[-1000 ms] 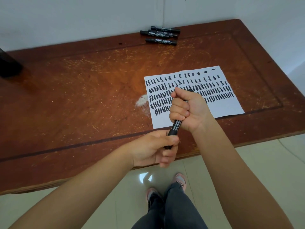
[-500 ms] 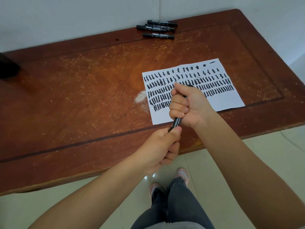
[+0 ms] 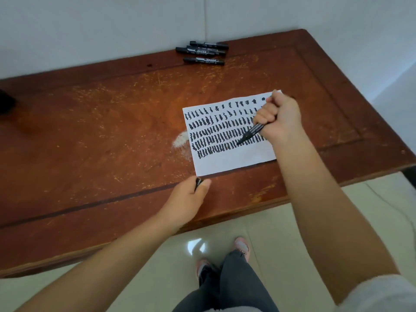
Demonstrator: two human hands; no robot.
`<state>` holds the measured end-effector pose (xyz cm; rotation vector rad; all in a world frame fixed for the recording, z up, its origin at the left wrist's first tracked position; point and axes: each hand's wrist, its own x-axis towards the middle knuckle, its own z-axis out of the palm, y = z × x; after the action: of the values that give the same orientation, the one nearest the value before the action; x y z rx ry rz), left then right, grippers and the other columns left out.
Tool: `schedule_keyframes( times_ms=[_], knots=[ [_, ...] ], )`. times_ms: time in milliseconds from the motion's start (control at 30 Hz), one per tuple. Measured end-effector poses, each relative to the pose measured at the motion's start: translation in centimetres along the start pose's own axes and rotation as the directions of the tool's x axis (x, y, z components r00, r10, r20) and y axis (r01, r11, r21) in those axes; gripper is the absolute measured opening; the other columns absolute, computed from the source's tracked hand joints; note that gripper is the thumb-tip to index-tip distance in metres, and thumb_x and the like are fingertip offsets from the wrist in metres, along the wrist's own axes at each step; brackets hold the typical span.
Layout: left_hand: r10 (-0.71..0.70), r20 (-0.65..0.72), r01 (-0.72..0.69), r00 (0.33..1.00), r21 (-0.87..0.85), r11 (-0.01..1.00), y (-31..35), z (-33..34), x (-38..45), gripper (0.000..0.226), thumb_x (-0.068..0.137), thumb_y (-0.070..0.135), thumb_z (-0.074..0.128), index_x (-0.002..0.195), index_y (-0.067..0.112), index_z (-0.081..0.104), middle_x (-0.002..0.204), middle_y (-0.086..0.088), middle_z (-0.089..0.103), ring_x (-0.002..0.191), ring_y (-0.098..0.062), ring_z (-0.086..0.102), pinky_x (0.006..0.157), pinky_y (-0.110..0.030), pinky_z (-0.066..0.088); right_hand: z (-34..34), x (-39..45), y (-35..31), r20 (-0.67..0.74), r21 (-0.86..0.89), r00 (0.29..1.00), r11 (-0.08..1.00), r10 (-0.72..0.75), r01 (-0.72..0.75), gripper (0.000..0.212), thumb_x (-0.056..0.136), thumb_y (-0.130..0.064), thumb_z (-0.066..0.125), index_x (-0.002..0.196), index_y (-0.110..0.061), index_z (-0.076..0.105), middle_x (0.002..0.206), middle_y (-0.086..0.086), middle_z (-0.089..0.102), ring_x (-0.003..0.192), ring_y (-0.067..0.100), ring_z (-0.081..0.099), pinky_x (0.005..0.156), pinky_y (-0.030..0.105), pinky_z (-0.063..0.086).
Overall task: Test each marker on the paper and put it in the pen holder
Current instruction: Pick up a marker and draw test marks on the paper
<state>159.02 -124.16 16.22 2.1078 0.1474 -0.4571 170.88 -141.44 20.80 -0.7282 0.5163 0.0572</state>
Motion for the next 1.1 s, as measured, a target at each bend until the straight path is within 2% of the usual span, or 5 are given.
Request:
schedule_keyframes(
  times_ms=[267, 367, 467, 700, 1100],
  knots=[
    [0.010, 0.027, -0.008, 1.000, -0.060, 0.998, 0.0, 0.4, 2.0, 0.033, 0.094, 0.025, 0.044, 0.065, 0.011, 0.035, 0.057, -0.003, 0.038, 0.048, -0.016, 0.035, 0.044, -0.024, 0.036, -1.4, 0.8, 2.9, 0.025, 0.031, 0.991, 0.991, 0.133, -0.133, 0.036, 0.094, -0.021, 0.039, 0.064, -0.005, 0.049, 0.044, 0.003, 0.051, 0.044, 0.014, 0.051, 0.048, 0.022, 0.043],
    [0.036, -0.074, -0.039, 0.997, -0.049, 0.998, -0.6, -0.1, 2.4, 0.019, 0.090, 0.020, 0.052, 0.079, 0.006, 0.054, 0.064, -0.002, 0.053, 0.059, -0.017, 0.052, 0.058, -0.029, 0.049, -2.2, 0.8, 3.9, 0.098, -0.239, 0.979, 0.959, 0.180, -0.152, 0.048, 0.093, -0.046, 0.033, 0.074, -0.008, 0.056, 0.074, 0.009, 0.058, 0.071, 0.022, 0.058, 0.067, 0.032, 0.048],
    [0.123, -0.187, -0.091, 0.975, 0.170, 0.981, -1.4, -0.9, 2.9, 0.016, 0.089, 0.019, 0.055, 0.095, 0.006, 0.062, 0.081, -0.002, 0.061, 0.077, -0.021, 0.055, 0.066, -0.029, 0.040, -3.3, 1.2, 4.9, 0.087, -0.520, 0.981, 0.848, 0.174, -0.105, 0.068, 0.087, -0.063, 0.017, 0.092, -0.009, 0.059, 0.057, 0.006, 0.064, 0.053, 0.018, 0.060, 0.057, 0.027, 0.048],
    [0.244, -0.319, -0.063, 0.916, 0.485, 0.872, -4.7, -1.3, 5.4, 0.026, 0.089, 0.006, 0.044, 0.111, -0.005, 0.054, 0.102, -0.020, 0.059, 0.096, -0.035, 0.052, 0.081, -0.039, 0.043, -4.3, 1.0, 8.7, 0.254, -0.698, 0.965, 0.679, -0.059, 0.225, 0.008, 0.085, -0.013, 0.057, 0.081, -0.019, 0.058, 0.071, 0.005, 0.061, 0.057, 0.009, 0.059, 0.055, 0.020, 0.051],
    [0.360, -0.142, -0.149, 0.922, 0.729, 0.668, -8.0, -0.6, 7.2, 0.042, 0.087, 0.040, 0.032, 0.121, 0.028, 0.055, 0.127, -0.013, 0.056, 0.117, -0.038, 0.050, 0.094, -0.059, 0.035, -3.3, 2.0, 12.6, 0.478, -0.814, 0.870, 0.311, -0.123, 0.491, 0.024, 0.080, -0.002, 0.058, 0.073, -0.022, 0.049, 0.064, -0.005, 0.056, 0.053, 0.002, 0.049, 0.052, 0.017, 0.041]
  ],
)
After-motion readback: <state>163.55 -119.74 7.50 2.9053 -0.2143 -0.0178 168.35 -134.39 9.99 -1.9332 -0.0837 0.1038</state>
